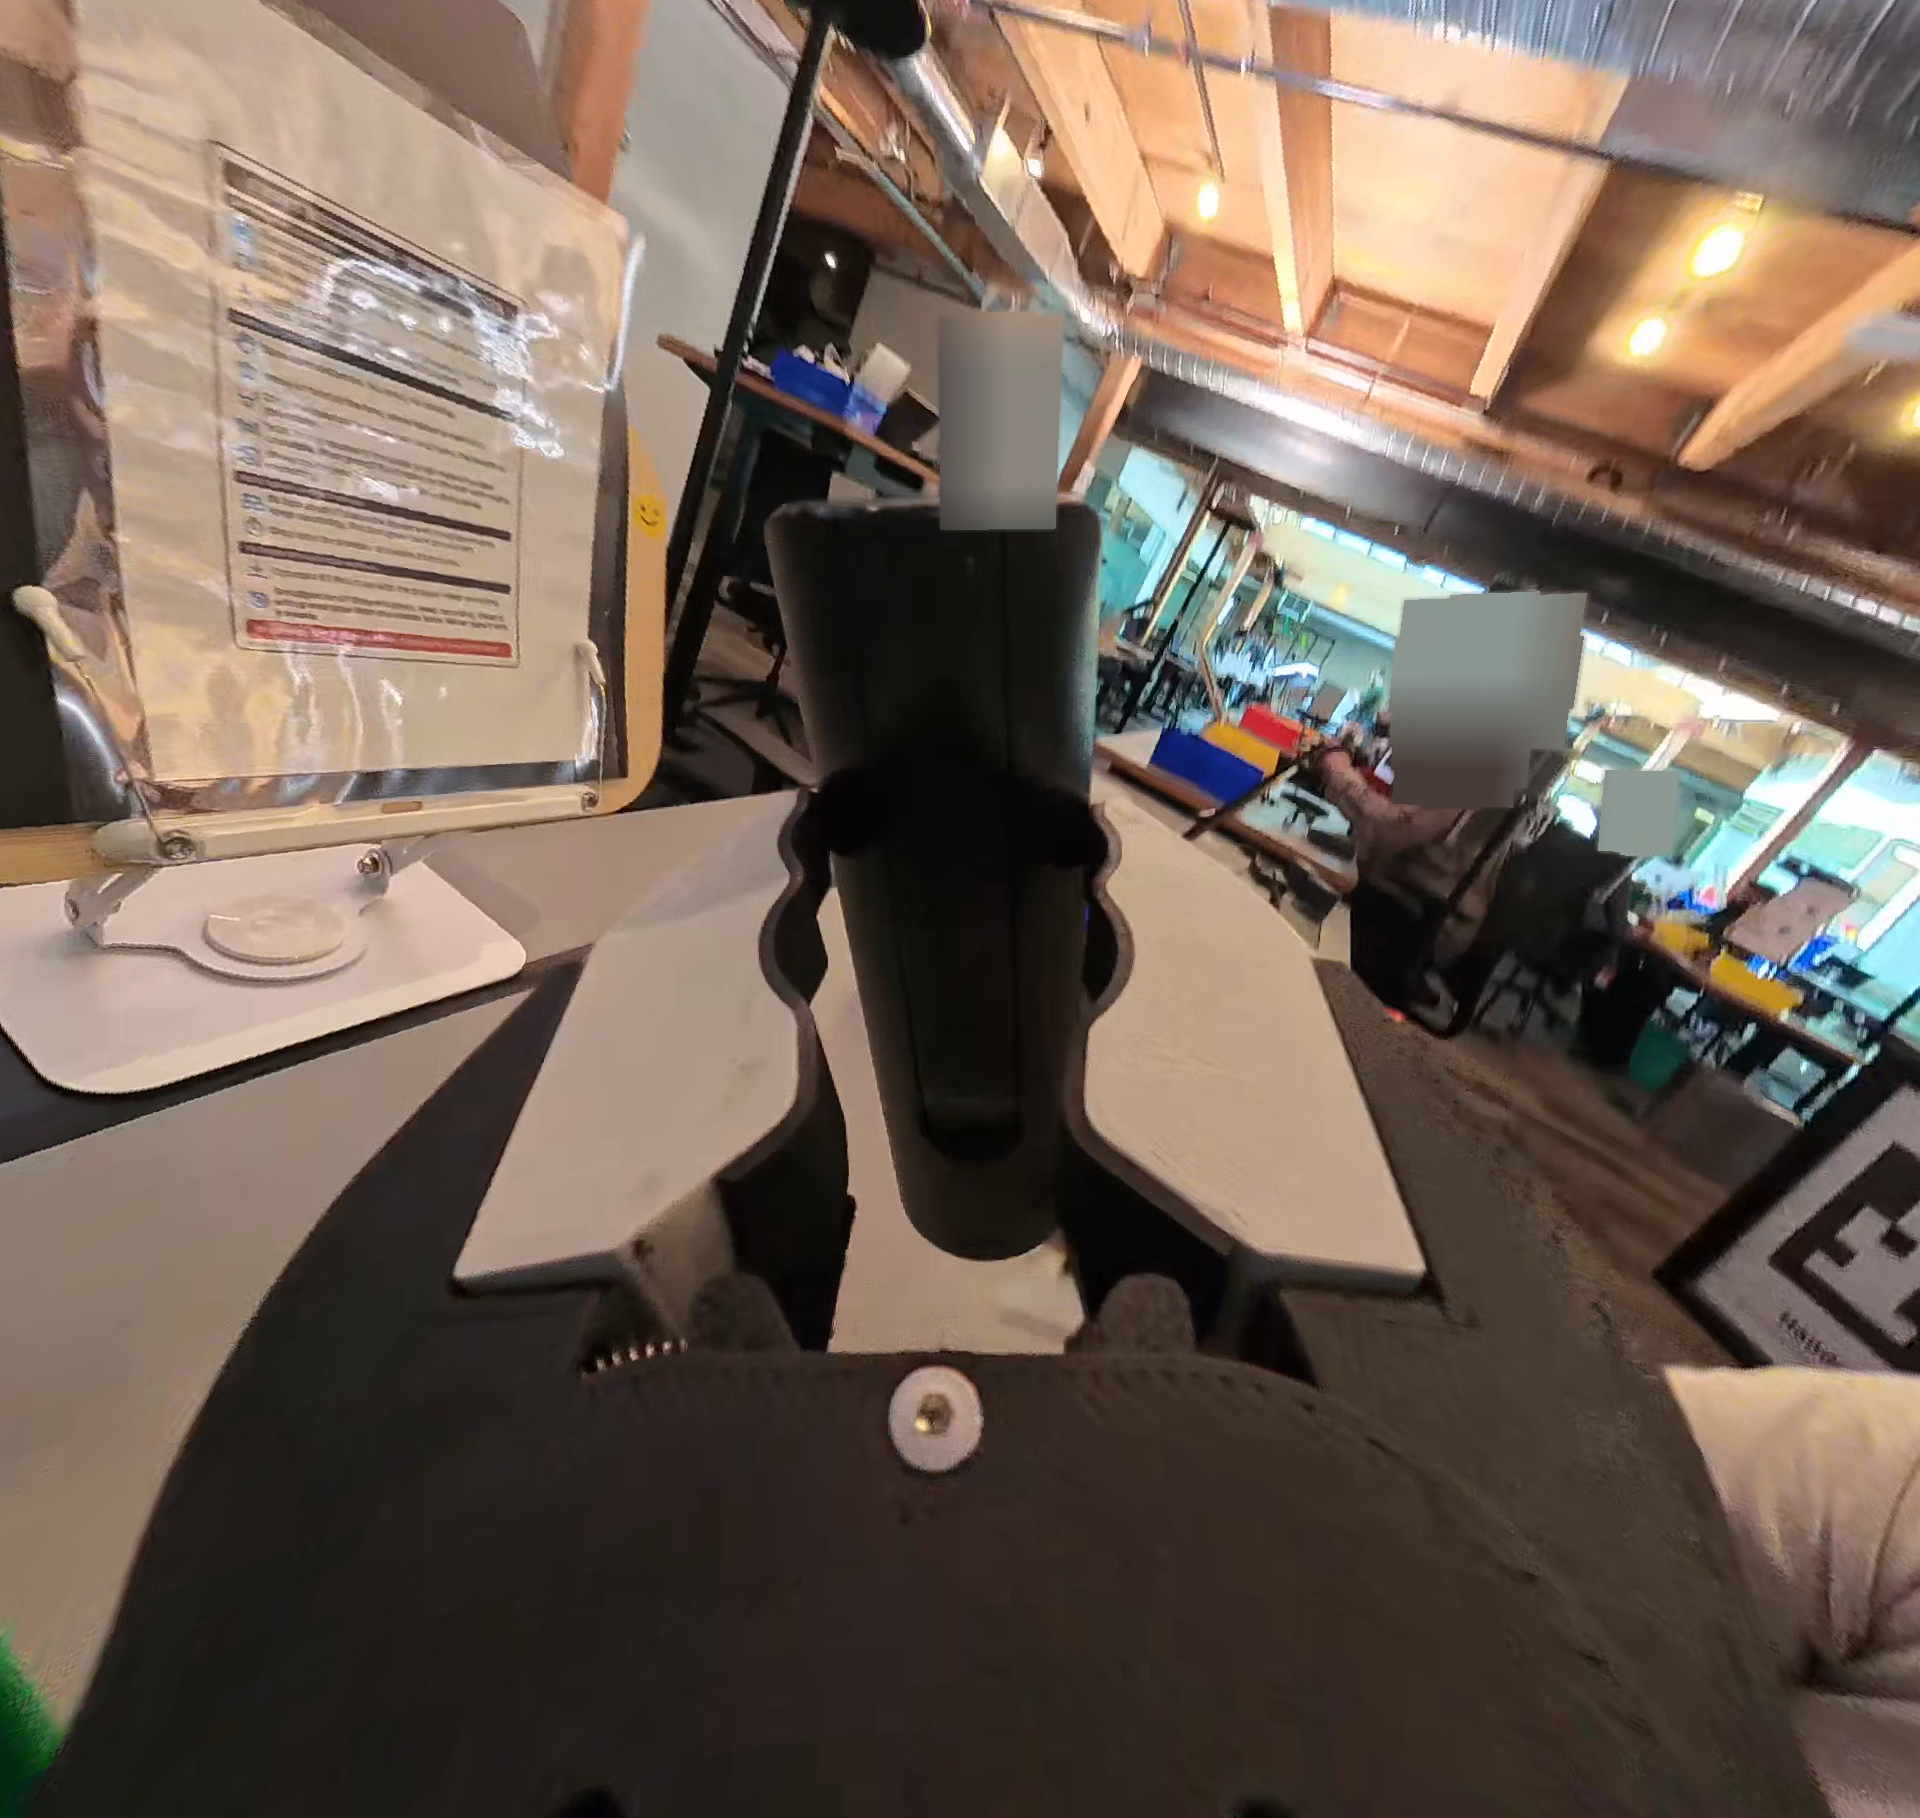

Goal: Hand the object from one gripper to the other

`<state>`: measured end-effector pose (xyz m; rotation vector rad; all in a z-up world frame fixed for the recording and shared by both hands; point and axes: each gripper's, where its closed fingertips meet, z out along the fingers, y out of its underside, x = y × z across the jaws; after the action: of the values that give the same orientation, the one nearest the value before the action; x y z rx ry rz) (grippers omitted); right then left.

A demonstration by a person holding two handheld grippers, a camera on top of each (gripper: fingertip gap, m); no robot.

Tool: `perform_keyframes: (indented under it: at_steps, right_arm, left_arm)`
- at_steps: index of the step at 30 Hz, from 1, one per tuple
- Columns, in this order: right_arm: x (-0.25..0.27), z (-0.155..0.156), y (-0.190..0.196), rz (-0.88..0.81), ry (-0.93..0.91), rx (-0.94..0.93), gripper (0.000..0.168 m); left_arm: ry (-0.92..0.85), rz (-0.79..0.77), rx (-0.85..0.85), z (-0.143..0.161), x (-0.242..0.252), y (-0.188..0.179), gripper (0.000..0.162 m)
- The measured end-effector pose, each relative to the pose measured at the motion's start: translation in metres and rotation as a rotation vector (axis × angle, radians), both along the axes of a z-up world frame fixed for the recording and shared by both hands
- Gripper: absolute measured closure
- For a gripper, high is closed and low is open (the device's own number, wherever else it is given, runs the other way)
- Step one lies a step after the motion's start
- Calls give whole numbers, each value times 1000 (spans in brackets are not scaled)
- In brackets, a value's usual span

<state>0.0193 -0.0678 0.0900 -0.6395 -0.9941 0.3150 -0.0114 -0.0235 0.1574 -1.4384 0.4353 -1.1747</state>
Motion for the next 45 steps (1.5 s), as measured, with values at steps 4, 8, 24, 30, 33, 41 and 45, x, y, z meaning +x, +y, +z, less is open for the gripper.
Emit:
perform_keyframes:
  at_steps: [4,8,24,30,33,41,45]
  right_arm:
    - [-15,-17,20,-109,138,-184,82]
    - [-2,-6,13,-132,228,-148,110]
    - [37,26,36,504,428,-931,145]
    - [38,11,36,1058,271,-1577,145]
    - [55,12,32,1166,188,-1688,145]
    - [100,3,14,1306,-64,-1819,142]
    - [115,-6,15,1305,-121,-1835,142]
  left_arm:
    - [-49,-13,-18,2,1,-1,115]
    - [-80,-109,-39,4,19,-10,115]
    - [-86,19,142,23,-8,-8,90]
    - [363,332,493,16,-43,-14,82]
    - [630,478,647,2,-46,-15,80]
    - [992,484,873,-25,3,-21,84]
    - [1163,489,1012,-41,39,-23,90]
